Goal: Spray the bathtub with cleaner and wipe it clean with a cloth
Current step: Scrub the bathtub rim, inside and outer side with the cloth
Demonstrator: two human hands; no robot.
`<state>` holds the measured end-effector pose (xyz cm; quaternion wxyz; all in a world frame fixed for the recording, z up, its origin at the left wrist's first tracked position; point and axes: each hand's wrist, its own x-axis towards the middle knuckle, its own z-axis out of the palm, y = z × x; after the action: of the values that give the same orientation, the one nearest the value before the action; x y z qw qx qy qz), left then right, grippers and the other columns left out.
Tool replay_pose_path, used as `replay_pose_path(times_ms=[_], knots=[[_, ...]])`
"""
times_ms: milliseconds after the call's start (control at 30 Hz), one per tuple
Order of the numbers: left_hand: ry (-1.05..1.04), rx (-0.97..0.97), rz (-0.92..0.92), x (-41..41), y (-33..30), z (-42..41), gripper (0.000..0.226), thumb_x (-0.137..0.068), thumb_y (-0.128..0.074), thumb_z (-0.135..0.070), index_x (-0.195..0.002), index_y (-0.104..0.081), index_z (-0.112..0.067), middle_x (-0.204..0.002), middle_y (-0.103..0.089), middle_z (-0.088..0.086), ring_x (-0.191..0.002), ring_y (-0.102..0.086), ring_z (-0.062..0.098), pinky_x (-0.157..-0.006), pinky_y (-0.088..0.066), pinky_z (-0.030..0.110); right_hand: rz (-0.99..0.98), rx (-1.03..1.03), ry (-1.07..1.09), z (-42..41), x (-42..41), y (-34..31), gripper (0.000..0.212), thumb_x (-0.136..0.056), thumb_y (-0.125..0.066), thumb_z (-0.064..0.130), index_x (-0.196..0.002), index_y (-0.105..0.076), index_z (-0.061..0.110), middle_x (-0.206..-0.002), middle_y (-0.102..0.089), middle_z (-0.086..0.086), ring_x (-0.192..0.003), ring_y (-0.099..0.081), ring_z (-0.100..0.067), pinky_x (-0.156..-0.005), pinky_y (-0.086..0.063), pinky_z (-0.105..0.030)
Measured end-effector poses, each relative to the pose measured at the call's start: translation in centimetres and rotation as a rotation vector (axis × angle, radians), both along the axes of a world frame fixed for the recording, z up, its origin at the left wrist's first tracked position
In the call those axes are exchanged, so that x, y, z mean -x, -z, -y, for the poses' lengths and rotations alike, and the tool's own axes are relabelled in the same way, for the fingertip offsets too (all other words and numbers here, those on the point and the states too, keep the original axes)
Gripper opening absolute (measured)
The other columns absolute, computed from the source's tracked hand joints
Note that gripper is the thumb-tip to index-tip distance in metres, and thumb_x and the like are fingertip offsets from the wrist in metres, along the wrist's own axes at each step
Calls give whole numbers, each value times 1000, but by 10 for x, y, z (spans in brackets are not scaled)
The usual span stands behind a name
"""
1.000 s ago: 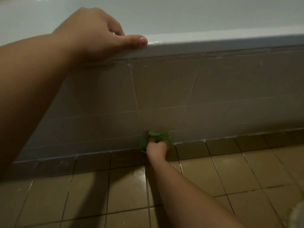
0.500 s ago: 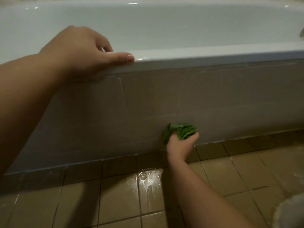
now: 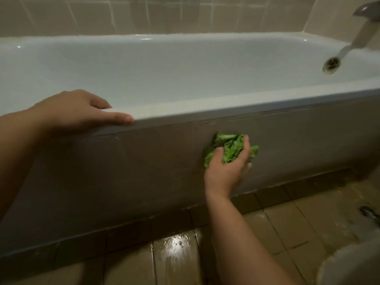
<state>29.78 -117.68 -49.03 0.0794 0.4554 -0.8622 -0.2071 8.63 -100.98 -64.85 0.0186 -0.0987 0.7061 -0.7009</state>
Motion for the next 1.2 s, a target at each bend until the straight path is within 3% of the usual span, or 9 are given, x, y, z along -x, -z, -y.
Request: replay_pose_path(times_ms=[133, 233, 433, 600, 700, 833, 967, 1033, 1200], knots=[[-15, -71, 60, 7, -1, 4, 86, -43, -52, -105, -87, -80, -37, -91, -75, -5, -92, -67, 22, -97, -49, 46, -56, -4, -145, 8, -21, 16, 70, -91, -73, 16, -150, -45, 41, -149, -36, -18, -130, -49, -31, -88, -21, 6], [-21, -66, 44, 7, 1, 4, 88, -40, -52, -106, -86, -80, -37, -91, -75, -6, -92, -66, 21, -94, -47, 44, -57, -9, -140, 9, -21, 15, 71, -90, -74, 16, -150, -46, 42, -151, -34, -20, -134, -46, -34, -96, -24, -7], [-51, -66, 62, 9, -3, 2, 98, -37, -50, -109, -79, -78, -25, -84, -71, 4, -88, -64, 28, -88, -45, 43, -112, -58, -195, 4, -14, 12, 72, -91, -74, 16, -150, -43, 44, -153, -29, -18, -133, -48, -36, -94, -28, -10], [-44, -11, 130, 9, -1, 4, 107, -39, -42, -111, -81, -75, -17, -85, -71, 8, -85, -63, 29, -89, -48, 45, -140, -72, -150, 12, -15, 16, 74, -85, -74, 15, -151, -44, 33, -146, -31, -21, -119, -50, -35, -79, -22, 9], [-27, 32, 138, 12, 1, 2, 103, -45, -40, -106, -83, -74, -16, -84, -70, 7, -84, -63, 26, -86, -49, 44, -205, -96, -122, 18, -15, 17, 76, -79, -76, 16, -148, -45, 21, -136, -34, -22, -111, -48, -36, -81, -26, -8], [23, 65, 131, 17, 3, 4, 94, -50, -42, -103, -72, -68, -15, -70, -65, 0, -77, -61, 23, -73, -43, 38, -233, -101, -116, 21, -16, 19, 75, -79, -72, 18, -148, -41, 22, -134, -35, -23, -110, -45, -34, -89, -26, -16], [94, 35, 185, 24, 0, 9, 97, -50, -36, -104, -86, -74, -22, -86, -69, -5, -86, -62, 17, -84, -47, 40, -260, -67, -139, 17, -17, 16, 80, -83, -73, 10, -153, -34, 14, -140, -37, -28, -116, -37, -21, -96, -25, -9], [141, 41, 199, 28, 0, 10, 92, -51, -32, -104, -87, -73, -29, -92, -67, -12, -89, -60, 12, -83, -45, 38, -267, -15, -123, 15, -11, 8, 80, -83, -76, 7, -151, -34, 9, -145, -38, -25, -132, -39, -30, -99, -21, 2], [227, 62, 226, 49, 3, 9, 90, -56, -24, -103, -98, -67, -36, -102, -64, -16, -95, -57, 7, -87, -42, 38, -280, 34, 27, 14, 24, 1, 74, -84, -78, 16, -149, -43, 9, -143, -45, -17, -130, -43, -20, -101, -22, 0]])
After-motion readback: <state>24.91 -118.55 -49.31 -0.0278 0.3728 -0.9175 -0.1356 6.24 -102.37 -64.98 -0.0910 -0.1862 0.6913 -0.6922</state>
